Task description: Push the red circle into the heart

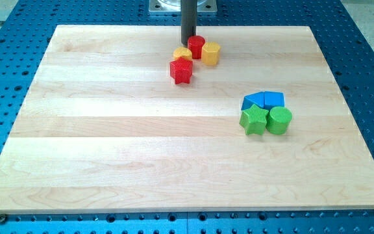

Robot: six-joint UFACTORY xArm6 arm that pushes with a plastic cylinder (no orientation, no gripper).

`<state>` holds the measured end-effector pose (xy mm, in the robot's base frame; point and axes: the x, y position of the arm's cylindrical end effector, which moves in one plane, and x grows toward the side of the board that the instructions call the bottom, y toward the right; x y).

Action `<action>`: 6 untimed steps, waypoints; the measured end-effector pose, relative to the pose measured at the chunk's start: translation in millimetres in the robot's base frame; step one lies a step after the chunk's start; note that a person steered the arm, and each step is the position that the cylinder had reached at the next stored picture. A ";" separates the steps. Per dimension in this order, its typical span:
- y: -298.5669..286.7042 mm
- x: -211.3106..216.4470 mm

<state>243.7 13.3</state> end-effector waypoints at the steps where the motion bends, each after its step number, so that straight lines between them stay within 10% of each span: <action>1: 0.4 13.1; 6: 26.2 52.0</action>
